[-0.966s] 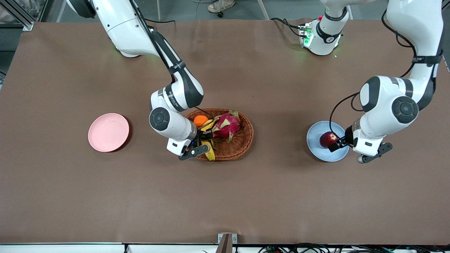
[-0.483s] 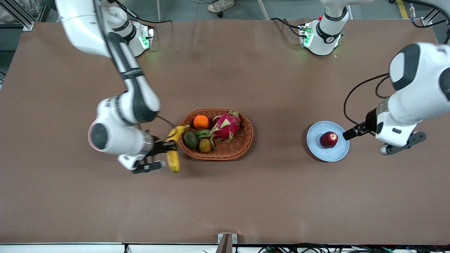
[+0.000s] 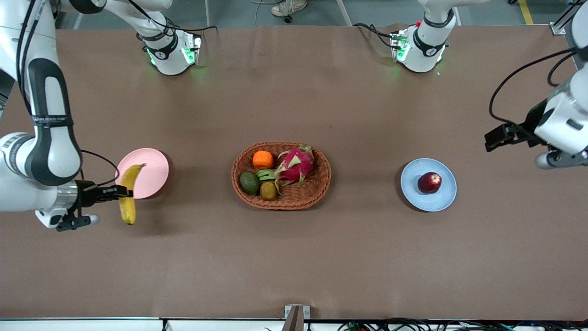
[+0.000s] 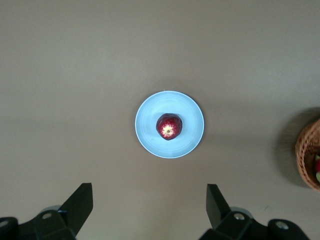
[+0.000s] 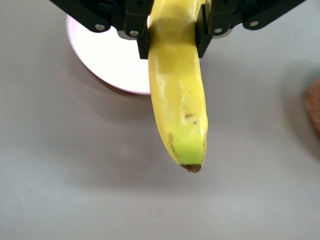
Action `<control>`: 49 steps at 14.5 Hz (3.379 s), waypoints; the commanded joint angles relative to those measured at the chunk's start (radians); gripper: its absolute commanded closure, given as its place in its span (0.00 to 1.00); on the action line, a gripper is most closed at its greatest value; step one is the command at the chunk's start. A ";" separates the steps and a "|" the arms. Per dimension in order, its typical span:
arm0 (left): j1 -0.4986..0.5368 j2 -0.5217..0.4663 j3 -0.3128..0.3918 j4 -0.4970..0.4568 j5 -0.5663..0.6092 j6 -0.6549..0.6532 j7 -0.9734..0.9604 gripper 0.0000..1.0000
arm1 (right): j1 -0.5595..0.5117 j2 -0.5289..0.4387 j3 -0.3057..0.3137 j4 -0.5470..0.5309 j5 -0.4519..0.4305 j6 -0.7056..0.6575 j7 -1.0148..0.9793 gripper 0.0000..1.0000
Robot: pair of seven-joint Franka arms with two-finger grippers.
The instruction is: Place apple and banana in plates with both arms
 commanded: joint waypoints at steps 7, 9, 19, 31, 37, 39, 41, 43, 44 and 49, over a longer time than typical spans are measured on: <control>-0.110 -0.229 0.141 -0.206 -0.068 -0.028 0.112 0.00 | 0.009 -0.201 0.013 -0.372 -0.196 0.196 0.014 0.86; -0.112 -0.263 0.132 -0.249 -0.068 -0.027 0.092 0.00 | 0.008 -0.240 0.013 -0.459 -0.198 0.262 0.016 0.86; -0.097 -0.282 0.113 -0.261 -0.068 -0.016 0.092 0.00 | 0.022 -0.197 0.015 -0.518 -0.198 0.398 0.017 0.75; -0.098 -0.280 0.112 -0.264 -0.070 -0.008 0.065 0.00 | -0.024 -0.295 0.012 -0.235 -0.198 0.093 0.023 0.00; -0.097 -0.274 0.112 -0.263 -0.070 -0.005 0.065 0.00 | -0.048 -0.295 0.010 0.190 -0.201 -0.335 0.202 0.00; -0.097 -0.274 0.112 -0.263 -0.071 -0.007 0.065 0.00 | -0.048 -0.306 0.010 0.250 -0.216 -0.386 0.246 0.00; -0.097 -0.274 0.112 -0.263 -0.070 -0.007 0.065 0.00 | -0.044 -0.304 0.013 0.288 -0.280 -0.374 0.240 0.00; -0.097 -0.277 0.112 -0.263 -0.070 -0.008 0.069 0.00 | -0.051 -0.300 0.017 0.335 -0.323 -0.366 0.244 0.00; -0.097 -0.277 0.112 -0.261 -0.070 -0.008 0.071 0.00 | -0.046 -0.298 0.018 0.338 -0.322 -0.365 0.253 0.00; -0.097 -0.282 0.112 -0.261 -0.070 -0.008 0.072 0.00 | -0.026 -0.335 0.020 0.304 -0.247 -0.324 0.445 0.00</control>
